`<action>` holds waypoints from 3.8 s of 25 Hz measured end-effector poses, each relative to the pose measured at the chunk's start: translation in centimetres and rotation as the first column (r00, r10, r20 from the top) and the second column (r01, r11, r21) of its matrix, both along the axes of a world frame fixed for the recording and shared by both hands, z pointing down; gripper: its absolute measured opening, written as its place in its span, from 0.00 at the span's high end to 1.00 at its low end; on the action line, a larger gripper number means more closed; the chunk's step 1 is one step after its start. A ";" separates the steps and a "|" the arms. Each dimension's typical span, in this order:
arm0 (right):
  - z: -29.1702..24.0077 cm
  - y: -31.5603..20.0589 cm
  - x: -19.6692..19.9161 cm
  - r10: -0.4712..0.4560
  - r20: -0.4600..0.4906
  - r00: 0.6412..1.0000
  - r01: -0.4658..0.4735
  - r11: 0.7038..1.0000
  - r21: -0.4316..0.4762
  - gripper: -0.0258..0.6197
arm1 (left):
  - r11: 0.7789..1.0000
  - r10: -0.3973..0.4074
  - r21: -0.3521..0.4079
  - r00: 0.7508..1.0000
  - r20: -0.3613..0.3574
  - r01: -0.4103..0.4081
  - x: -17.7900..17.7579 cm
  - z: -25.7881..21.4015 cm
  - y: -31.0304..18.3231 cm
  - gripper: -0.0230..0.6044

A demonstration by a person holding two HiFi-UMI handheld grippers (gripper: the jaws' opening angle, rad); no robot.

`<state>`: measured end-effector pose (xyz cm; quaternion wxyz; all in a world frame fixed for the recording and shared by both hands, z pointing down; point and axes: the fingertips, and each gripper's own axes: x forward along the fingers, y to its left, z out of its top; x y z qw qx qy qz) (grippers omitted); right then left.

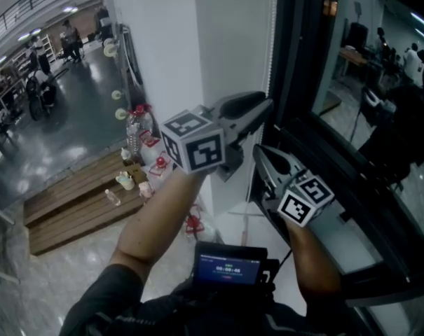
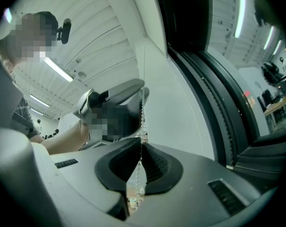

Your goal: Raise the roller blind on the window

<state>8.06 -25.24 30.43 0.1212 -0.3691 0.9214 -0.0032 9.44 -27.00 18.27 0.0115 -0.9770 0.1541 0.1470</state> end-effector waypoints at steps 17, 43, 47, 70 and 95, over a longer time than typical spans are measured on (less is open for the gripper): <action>1.6 0.0 -0.9 0.014 -0.018 1.000 -0.014 1.000 -0.016 0.96 | 0.999 -0.019 0.048 0.999 0.051 0.017 0.4 1.5 0.1 0.95; 10.1 -1.0 -1.3 0.025 -0.057 0.998 -0.036 0.979 -0.202 0.96 | 0.998 -0.053 -0.025 0.996 0.071 0.055 -0.5 10.5 -0.5 0.95; 10.7 -0.8 -1.5 0.012 -0.064 0.998 -0.026 0.977 -0.214 0.96 | 0.998 -0.049 -0.032 0.997 0.066 0.051 -0.8 11.1 -0.3 0.95; 18.1 -0.2 -1.4 0.019 -0.145 0.989 -0.073 0.925 -0.373 0.96 | 0.996 -0.032 -0.079 0.987 0.159 0.045 -0.7 19.1 -0.2 0.95; -6.4 -1.0 -1.0 0.046 0.160 0.986 -0.067 0.989 0.133 0.94 | 0.995 0.060 -0.089 0.991 0.121 -0.049 -0.6 18.7 2.0 0.95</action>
